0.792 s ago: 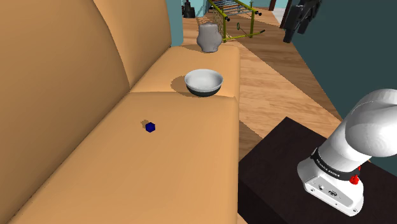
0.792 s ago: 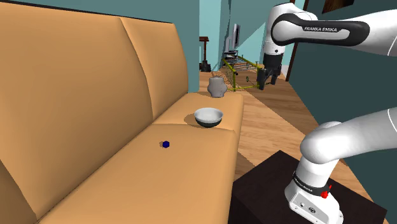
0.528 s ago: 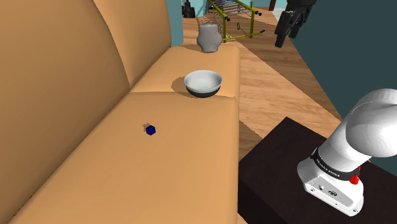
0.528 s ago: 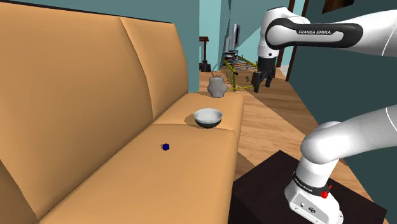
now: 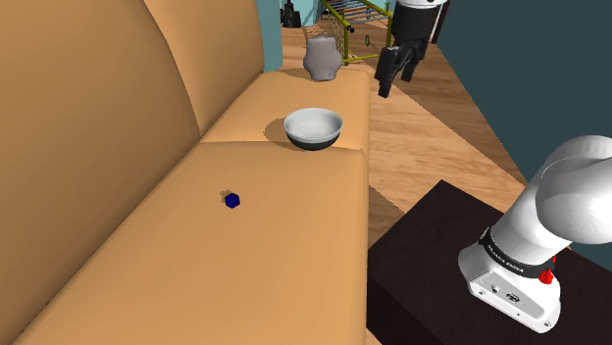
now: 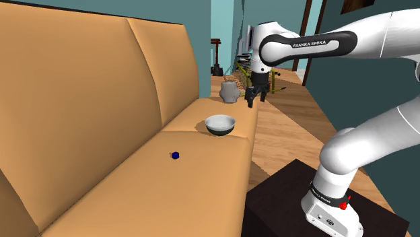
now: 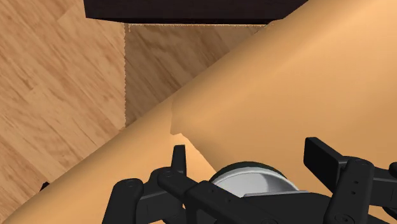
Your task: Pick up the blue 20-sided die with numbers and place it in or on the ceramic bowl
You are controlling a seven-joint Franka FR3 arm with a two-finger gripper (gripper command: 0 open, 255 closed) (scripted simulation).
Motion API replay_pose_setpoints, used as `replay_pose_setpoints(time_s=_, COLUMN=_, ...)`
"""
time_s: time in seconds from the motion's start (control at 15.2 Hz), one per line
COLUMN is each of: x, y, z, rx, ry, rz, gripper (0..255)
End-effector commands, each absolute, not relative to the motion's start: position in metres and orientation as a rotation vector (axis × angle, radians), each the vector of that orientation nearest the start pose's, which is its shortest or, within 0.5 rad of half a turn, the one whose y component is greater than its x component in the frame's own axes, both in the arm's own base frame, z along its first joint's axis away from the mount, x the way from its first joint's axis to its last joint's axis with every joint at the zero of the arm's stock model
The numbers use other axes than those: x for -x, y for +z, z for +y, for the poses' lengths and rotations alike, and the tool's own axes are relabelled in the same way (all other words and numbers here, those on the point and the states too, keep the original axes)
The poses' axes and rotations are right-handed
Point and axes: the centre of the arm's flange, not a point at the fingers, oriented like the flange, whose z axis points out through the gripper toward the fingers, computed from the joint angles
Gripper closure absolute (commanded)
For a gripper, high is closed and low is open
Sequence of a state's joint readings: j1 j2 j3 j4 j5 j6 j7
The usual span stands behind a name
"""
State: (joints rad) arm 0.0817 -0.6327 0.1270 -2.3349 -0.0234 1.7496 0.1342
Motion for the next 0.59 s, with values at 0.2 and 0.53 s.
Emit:
replay_pose_setpoints(time_s=0.2, x=-0.382, y=0.535, z=0.131, rx=3.217, ry=-0.103, rz=-0.138, gripper=0)
replay_pose_setpoints(time_s=0.53, x=-0.407, y=0.507, z=0.183, rx=3.205, ry=-0.11, rz=-0.186, gripper=0)
